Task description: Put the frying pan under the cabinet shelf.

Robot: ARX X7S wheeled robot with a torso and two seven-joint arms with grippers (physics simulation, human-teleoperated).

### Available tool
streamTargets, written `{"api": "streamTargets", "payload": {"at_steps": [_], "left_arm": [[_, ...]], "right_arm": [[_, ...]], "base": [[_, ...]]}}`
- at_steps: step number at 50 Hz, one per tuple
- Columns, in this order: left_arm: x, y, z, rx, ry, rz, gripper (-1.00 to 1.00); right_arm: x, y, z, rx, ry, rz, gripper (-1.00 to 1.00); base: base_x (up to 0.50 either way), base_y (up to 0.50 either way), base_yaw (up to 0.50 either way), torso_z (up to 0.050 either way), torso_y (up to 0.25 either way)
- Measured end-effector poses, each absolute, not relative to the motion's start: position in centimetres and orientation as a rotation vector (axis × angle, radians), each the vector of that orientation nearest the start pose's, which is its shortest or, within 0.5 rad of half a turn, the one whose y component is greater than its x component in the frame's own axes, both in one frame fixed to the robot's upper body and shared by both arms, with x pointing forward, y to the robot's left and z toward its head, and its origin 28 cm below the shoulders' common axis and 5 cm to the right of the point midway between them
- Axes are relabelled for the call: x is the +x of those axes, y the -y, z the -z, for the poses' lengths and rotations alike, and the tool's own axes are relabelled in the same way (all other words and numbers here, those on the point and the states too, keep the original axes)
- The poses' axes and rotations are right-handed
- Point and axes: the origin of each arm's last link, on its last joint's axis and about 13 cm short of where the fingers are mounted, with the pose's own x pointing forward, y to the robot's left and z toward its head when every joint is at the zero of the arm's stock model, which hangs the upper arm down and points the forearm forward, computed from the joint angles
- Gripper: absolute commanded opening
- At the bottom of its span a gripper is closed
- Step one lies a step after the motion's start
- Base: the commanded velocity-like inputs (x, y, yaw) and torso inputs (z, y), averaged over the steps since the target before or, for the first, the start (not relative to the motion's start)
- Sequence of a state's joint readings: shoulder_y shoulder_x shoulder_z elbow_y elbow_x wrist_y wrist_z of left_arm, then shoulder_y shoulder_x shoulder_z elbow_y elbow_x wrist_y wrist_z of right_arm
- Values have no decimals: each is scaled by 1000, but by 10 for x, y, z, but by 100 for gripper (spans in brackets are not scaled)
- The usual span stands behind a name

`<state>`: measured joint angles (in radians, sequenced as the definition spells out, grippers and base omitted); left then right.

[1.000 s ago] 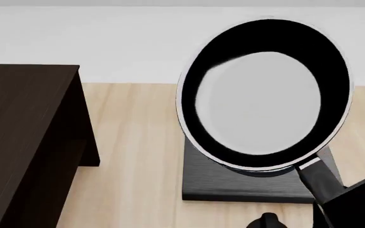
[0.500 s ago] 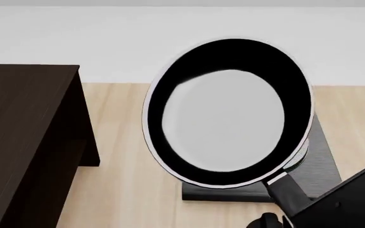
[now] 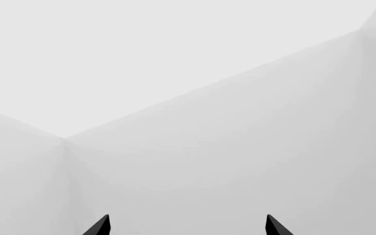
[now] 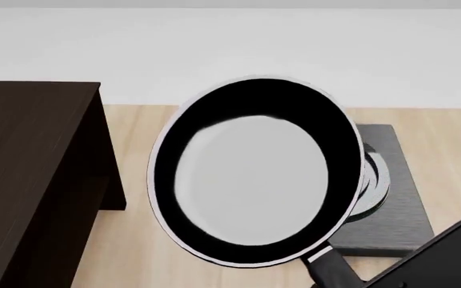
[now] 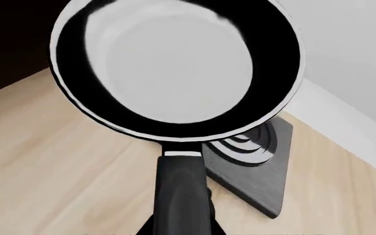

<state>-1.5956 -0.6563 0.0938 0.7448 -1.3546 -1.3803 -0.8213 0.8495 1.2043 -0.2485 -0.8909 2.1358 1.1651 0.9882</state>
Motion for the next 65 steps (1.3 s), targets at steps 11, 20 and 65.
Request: {"api": "streamTargets", "payload": {"at_steps": [11, 20, 65], "left_arm": [[172, -242, -395, 362, 721, -18, 100], [172, -243, -394, 360, 723, -20, 100], [174, -244, -390, 366, 719, -26, 100]], "right_arm": [[116, 158, -254, -450, -412, -390, -100], [115, 157, -251, -439, -440, -407, -100], [131, 150, -227, -382, -577, -497, -100]], "base": [[0, 0, 0, 1, 1], [0, 0, 0, 0, 1], [0, 0, 0, 1, 1]]}}
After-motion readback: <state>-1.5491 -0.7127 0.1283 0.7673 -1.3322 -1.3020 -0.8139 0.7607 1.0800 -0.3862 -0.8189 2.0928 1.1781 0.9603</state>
